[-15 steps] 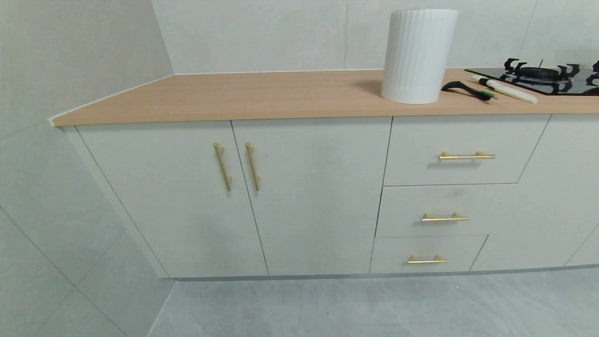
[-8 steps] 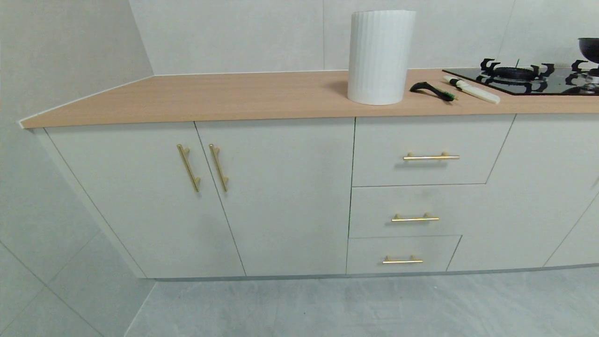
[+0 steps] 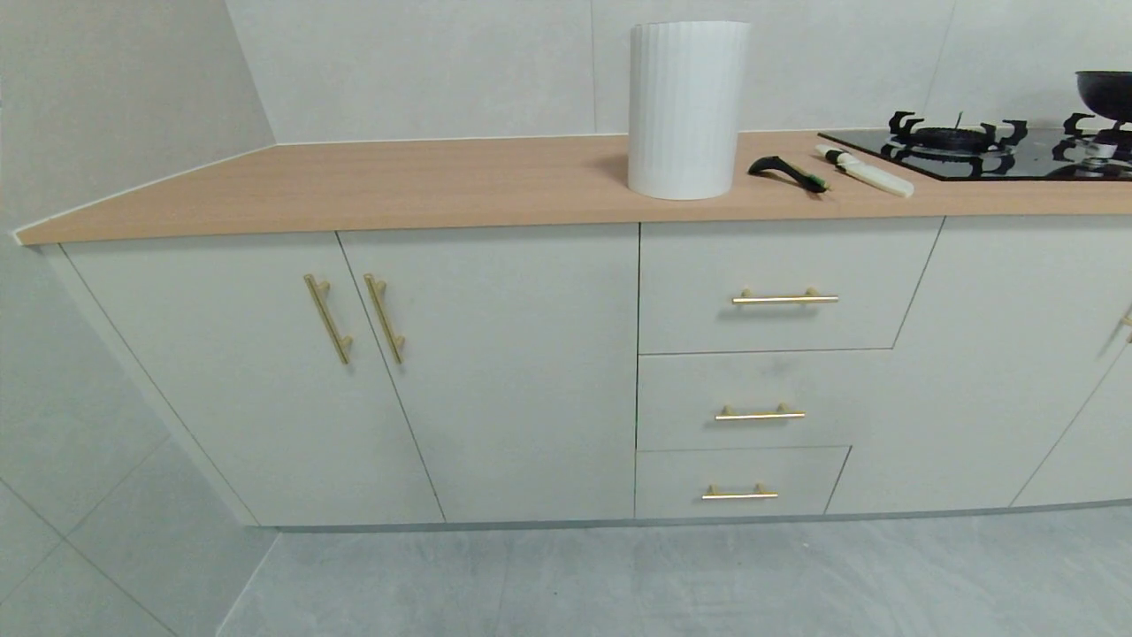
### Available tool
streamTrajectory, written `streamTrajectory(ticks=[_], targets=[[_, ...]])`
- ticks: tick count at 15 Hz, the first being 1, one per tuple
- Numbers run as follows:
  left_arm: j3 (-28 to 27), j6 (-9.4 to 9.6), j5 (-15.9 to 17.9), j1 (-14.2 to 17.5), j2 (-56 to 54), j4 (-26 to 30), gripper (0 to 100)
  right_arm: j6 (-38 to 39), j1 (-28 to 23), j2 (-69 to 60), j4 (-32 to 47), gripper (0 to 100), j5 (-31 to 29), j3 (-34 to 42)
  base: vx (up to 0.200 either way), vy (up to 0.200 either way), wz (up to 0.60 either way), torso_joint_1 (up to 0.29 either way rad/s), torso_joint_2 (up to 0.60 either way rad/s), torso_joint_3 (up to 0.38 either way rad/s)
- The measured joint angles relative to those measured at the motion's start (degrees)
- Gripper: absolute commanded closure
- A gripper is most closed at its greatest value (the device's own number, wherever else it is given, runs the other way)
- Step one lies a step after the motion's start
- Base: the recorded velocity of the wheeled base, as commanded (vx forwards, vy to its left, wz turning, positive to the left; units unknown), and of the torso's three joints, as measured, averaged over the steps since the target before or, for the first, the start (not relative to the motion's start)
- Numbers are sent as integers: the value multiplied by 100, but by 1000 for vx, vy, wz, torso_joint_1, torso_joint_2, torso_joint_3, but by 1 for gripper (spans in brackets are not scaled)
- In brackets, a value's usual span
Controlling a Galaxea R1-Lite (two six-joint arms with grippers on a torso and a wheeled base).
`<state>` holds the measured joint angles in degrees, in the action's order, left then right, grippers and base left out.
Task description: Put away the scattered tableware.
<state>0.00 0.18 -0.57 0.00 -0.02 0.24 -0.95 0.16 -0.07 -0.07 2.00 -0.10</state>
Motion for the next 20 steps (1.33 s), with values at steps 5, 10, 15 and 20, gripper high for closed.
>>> streamTrajectory(ticks=[5, 10, 15, 20], targets=[[0, 13, 0, 0, 0, 0, 0, 0, 0, 0, 0, 0, 0, 0, 120, 0, 0, -2, 1, 5], [0, 17, -2, 0, 0, 2, 0, 0, 0, 0, 0, 0, -1, 0, 200, 0, 0, 1, 0, 4], [0, -9, -2, 0, 0, -2, 0, 35, 0, 0, 0, 0, -23, 0, 0, 0, 0, 0, 0, 0], [0, -9, 0, 0, 0, -4, 0, 20, 0, 0, 7, 0, 2, 0, 0, 0, 0, 0, 0, 0]])
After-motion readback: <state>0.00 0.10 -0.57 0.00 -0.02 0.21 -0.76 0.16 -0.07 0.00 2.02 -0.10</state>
